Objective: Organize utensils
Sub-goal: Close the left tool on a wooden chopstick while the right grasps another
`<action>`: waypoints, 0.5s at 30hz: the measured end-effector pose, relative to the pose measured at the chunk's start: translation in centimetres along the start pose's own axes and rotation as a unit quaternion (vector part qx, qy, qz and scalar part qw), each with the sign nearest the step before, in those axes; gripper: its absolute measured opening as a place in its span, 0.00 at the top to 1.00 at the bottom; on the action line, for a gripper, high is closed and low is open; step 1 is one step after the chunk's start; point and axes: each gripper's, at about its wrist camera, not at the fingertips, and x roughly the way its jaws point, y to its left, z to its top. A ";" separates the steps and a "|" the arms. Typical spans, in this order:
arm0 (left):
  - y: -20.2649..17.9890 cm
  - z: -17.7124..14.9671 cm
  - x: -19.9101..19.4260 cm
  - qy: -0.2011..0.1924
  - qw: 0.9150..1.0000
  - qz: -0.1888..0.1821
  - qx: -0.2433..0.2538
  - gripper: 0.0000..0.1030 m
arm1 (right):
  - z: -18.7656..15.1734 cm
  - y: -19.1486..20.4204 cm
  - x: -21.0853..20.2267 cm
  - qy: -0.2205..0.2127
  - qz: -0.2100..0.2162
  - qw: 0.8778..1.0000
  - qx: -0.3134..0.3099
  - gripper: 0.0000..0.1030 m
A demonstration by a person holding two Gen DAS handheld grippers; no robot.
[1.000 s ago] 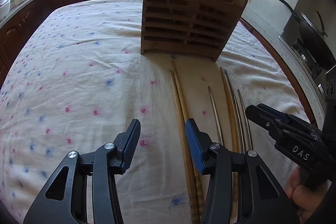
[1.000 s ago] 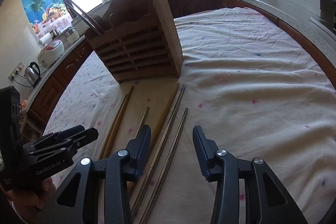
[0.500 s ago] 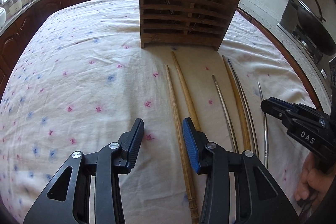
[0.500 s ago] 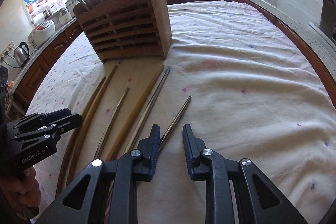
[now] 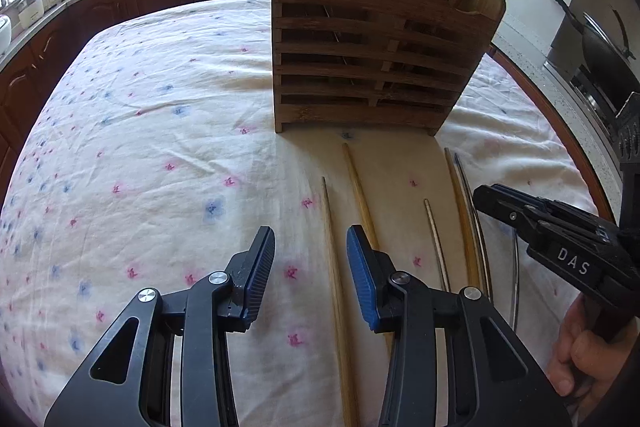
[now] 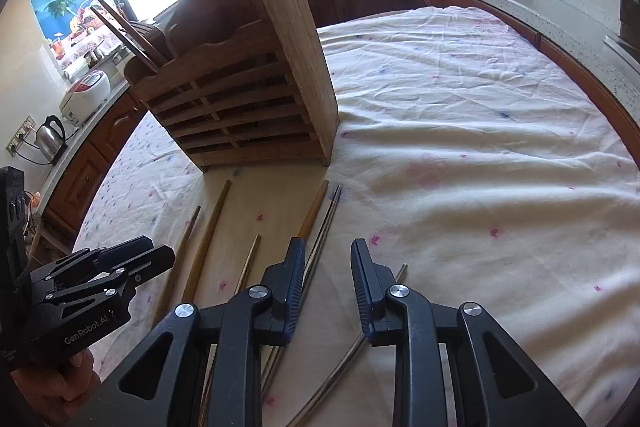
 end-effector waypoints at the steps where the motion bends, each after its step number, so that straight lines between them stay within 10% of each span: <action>1: 0.1 0.1 0.3 0.004 1.000 0.000 0.000 0.65 | 0.2 0.0 0.6 0.007 0.001 1.000 0.000 0.77; 11: -0.8 0.7 1.4 -0.005 1.000 0.013 0.018 0.67 | 2.2 0.6 3.1 0.014 -0.035 0.999 -0.028 0.84; 15: -1.1 0.8 1.6 -0.012 0.999 0.022 0.032 0.88 | 2.2 1.4 3.5 0.010 -0.054 0.997 -0.053 0.86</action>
